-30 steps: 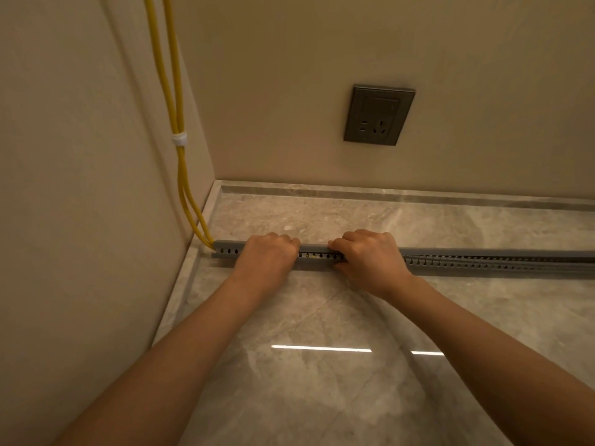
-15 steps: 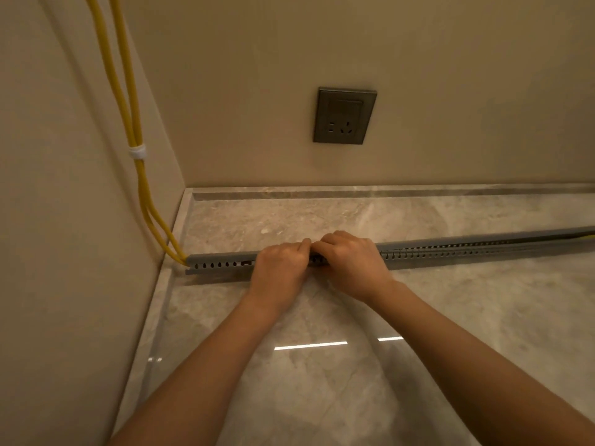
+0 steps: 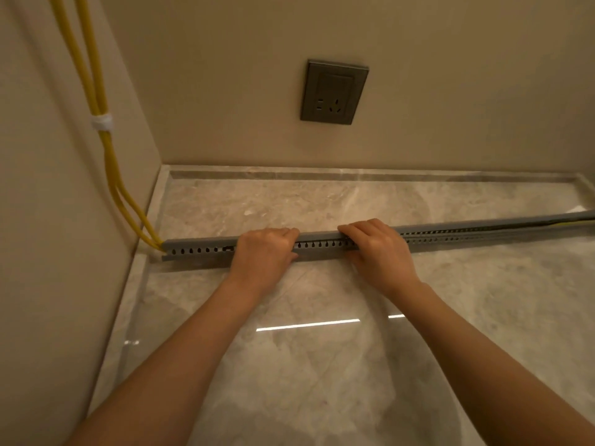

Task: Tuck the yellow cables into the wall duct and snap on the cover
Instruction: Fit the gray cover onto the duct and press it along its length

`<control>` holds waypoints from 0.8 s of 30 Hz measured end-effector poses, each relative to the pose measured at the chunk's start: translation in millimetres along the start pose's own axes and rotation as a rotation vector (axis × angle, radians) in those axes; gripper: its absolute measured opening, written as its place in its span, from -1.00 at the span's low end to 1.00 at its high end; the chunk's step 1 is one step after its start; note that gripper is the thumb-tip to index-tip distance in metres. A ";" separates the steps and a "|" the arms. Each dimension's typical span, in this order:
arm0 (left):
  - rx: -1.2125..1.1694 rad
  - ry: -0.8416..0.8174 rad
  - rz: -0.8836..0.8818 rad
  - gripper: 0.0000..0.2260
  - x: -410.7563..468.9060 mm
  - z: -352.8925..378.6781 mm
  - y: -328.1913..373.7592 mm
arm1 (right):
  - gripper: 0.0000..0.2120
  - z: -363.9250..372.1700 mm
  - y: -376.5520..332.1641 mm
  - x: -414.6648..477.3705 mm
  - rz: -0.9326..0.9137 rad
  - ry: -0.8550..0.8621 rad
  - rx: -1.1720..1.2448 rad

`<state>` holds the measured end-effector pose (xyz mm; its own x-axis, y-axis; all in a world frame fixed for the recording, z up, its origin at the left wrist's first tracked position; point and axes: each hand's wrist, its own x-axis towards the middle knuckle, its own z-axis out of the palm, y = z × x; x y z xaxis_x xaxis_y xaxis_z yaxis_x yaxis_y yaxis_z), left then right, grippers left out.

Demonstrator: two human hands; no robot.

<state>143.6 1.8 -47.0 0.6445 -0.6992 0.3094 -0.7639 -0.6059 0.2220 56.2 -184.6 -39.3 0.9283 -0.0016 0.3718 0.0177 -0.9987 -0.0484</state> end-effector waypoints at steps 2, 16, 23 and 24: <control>0.003 0.005 -0.021 -0.74 -0.6 -0.4 0.3 | -0.70 -0.2 8.2 -2.2 -0.027 0.039 0.018; 0.216 -0.050 -0.290 -0.67 1.2 0.5 31.4 | -0.74 2.9 51.0 10.1 -0.331 0.104 0.145; 0.334 -0.150 -0.354 -0.68 24.9 13.9 73.3 | -0.76 -1.8 51.2 12.6 -0.410 0.083 -0.026; 0.324 -0.163 -0.349 -0.65 30.5 17.8 80.2 | -0.77 -2.9 50.7 11.8 -0.410 0.093 -0.038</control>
<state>102.5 -74.8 -36.2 0.8762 -0.4683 0.1136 -0.4693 -0.8828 -0.0198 67.0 -235.4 -34.7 0.8094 0.3938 0.4356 0.3636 -0.9186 0.1549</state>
